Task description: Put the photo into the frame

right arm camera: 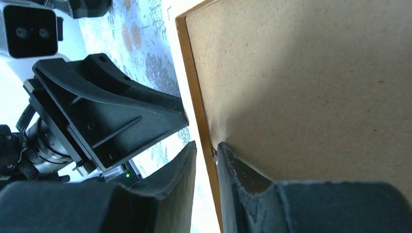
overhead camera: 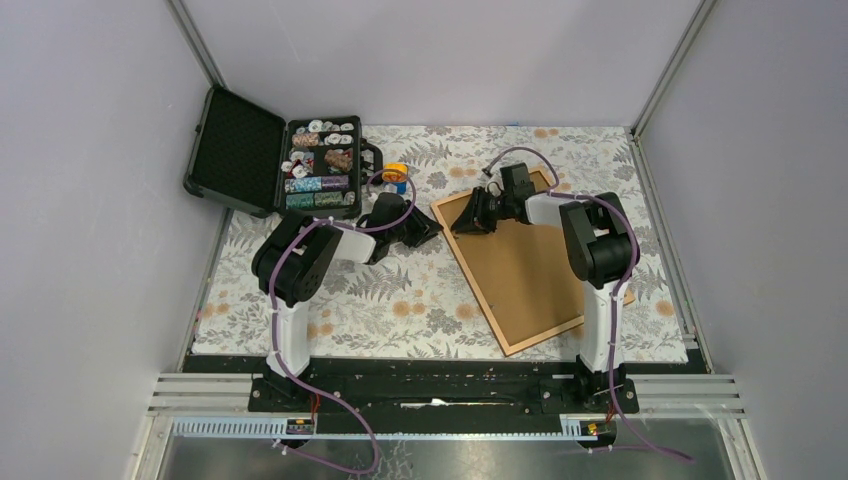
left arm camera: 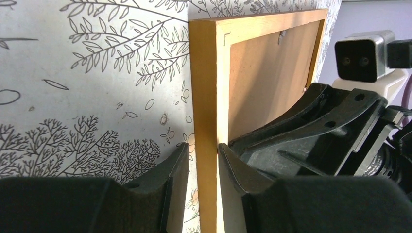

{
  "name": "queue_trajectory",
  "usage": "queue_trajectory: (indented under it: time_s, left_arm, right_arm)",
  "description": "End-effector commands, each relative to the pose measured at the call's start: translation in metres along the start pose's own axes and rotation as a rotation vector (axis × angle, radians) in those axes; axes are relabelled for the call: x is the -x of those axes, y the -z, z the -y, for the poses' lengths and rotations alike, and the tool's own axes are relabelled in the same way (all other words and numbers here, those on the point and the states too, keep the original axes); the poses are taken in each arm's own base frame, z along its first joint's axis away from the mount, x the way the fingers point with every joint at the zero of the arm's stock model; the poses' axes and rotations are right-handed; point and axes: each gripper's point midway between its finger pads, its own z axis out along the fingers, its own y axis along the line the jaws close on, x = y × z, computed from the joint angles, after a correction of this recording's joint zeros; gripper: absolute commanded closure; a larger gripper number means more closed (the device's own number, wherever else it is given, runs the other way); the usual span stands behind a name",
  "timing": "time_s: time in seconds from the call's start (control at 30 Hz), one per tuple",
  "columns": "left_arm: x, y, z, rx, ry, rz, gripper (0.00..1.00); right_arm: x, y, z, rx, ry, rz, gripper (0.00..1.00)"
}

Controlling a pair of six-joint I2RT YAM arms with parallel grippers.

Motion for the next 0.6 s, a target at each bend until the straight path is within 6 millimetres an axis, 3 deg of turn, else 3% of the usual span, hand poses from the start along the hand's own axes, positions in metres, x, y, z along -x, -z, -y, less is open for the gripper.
queue_trajectory:
  time_s: [0.0,0.33,0.57]
  left_arm:
    - [0.006,-0.006,-0.013,0.051,-0.008,0.022,0.67]
    - [0.005,-0.009,-0.014,0.064,-0.003,0.007,0.66]
    - [0.004,-0.01,-0.013,0.057,-0.005,0.0,0.65]
  right_arm:
    - [-0.03,-0.007,0.009,0.013,-0.03,-0.079,0.71]
    - [-0.044,0.0,0.015,-0.054,-0.009,-0.138,0.7]
    - [-0.03,0.011,-0.008,-0.05,0.03,-0.133,0.69]
